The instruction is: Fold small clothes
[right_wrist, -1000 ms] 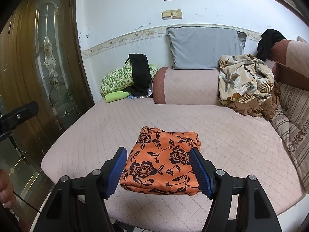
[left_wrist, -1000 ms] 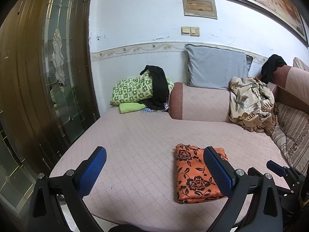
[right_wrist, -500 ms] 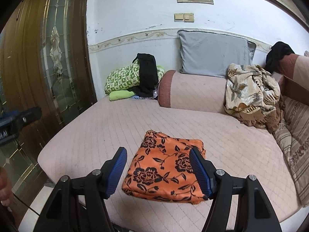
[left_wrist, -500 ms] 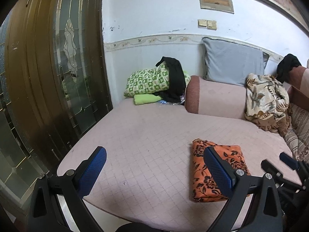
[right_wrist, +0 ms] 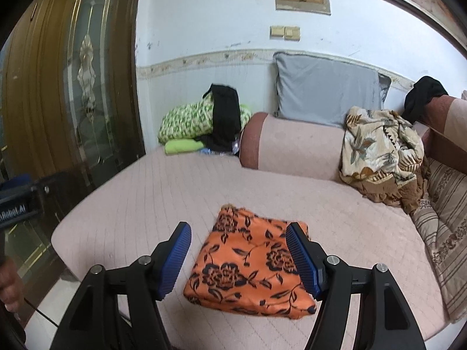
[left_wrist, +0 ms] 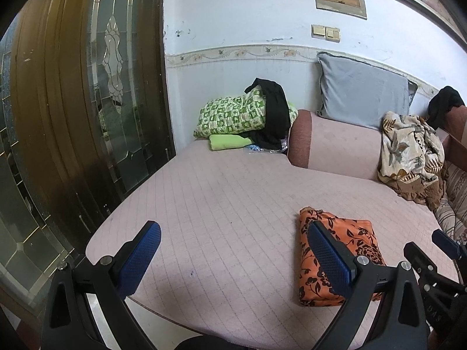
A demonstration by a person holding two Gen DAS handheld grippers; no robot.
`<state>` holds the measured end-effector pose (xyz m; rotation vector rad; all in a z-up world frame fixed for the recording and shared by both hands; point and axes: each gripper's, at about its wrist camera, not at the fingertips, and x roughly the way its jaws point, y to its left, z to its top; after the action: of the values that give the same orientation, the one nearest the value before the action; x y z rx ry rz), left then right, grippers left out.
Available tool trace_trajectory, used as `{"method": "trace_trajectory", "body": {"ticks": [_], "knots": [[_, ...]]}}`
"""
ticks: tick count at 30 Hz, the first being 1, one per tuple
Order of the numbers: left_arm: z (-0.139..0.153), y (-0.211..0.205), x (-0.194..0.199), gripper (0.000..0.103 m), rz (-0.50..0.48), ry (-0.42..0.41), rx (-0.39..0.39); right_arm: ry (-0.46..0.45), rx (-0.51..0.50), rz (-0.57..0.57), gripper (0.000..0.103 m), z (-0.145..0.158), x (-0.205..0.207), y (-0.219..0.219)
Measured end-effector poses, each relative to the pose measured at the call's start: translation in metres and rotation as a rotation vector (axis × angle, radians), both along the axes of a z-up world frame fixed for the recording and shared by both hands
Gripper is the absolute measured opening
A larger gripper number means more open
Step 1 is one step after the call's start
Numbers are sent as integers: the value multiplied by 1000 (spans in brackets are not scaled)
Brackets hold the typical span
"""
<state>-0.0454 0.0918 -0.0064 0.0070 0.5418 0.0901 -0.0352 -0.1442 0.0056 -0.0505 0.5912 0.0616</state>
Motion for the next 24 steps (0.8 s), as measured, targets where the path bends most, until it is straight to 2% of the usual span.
{"method": "trace_trajectory", "body": {"ticks": [8,16,21,24], "knots": [[-8,-6,4,100,-20,20,-3,-34,-46,27,72,6,-6,11],[-23,-3,14,100,8,66,-19,96,-95,14,72,-23,8,9],[-31,-4,19,100,22,87,-22,110,-156,-5,72,-31,8,5],[-34,-5,21,100,21,96,-16,119,-158,-14,72,-35,10,0]]}}
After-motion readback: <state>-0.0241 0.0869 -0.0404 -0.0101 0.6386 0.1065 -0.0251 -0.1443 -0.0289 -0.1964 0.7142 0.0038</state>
